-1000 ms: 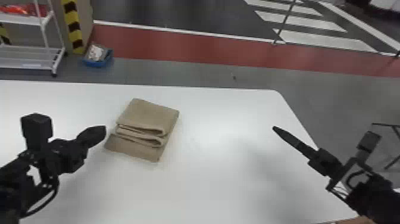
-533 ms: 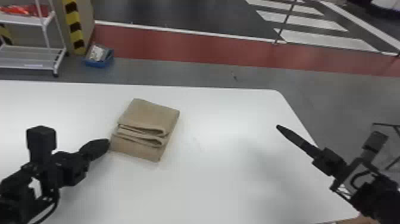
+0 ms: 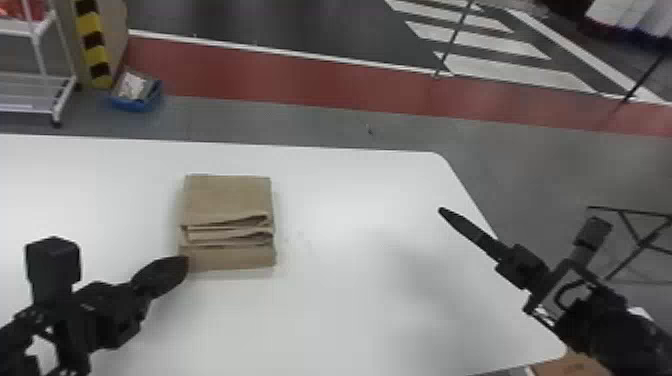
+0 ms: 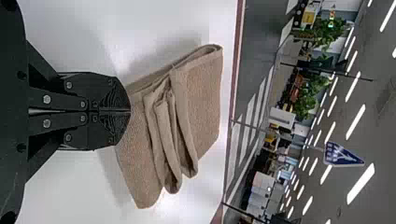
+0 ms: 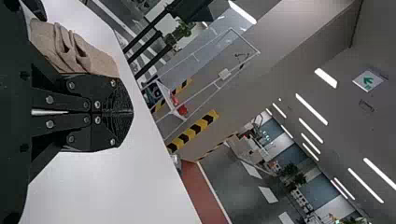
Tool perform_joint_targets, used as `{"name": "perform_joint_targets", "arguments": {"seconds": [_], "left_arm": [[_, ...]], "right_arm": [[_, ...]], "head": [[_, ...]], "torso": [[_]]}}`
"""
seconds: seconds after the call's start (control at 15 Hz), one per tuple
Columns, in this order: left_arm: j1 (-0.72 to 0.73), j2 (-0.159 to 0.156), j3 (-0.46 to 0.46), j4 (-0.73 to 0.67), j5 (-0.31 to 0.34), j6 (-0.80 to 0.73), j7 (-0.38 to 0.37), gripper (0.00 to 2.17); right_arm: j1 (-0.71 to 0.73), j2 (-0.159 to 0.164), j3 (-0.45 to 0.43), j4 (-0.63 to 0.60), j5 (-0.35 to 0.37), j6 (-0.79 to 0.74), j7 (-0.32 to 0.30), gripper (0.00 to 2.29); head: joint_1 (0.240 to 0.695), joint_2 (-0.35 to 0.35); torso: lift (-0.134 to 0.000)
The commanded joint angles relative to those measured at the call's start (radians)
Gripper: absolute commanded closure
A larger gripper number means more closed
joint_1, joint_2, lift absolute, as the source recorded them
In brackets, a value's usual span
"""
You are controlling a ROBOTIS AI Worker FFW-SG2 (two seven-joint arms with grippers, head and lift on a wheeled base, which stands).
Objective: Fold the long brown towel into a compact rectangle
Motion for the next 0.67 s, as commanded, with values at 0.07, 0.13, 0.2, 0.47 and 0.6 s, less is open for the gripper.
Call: {"name": "perform_joint_targets", "arguments": {"seconds": [0.07, 0.13, 0.2, 0.47, 0.6], "left_arm": [[0.009, -0.002, 0.001, -0.031, 0.007, 0.072, -0.004, 1.33], [0.009, -0.002, 0.006, -0.043, 0.013, 0.072, -0.001, 1.33], [0.011, 0.000, 0.015, -0.051, 0.026, 0.078, -0.003, 1.33], [0.043, 0.010, 0.112, -0.183, 0.047, 0.069, 0.027, 0.60], [0.034, 0.016, 0.136, -0.227, 0.041, 0.044, 0.082, 0.01]], "right_arm": [[-0.003, -0.004, -0.002, 0.008, -0.003, 0.000, 0.002, 2.01], [-0.003, -0.004, -0.003, 0.011, -0.009, 0.000, 0.002, 1.90], [-0.003, -0.006, -0.003, 0.013, -0.008, -0.003, 0.004, 1.81], [-0.006, 0.001, 0.054, -0.014, 0.051, -0.058, -0.044, 0.02], [-0.009, 0.005, 0.123, -0.084, 0.123, -0.074, -0.143, 0.00]], "head": [[0.695, -0.350], [0.695, -0.350], [0.695, -0.350], [0.695, -0.349], [0.695, -0.312]], "torso": [[-0.123], [-0.123], [-0.123], [-0.123], [-0.123]]}}
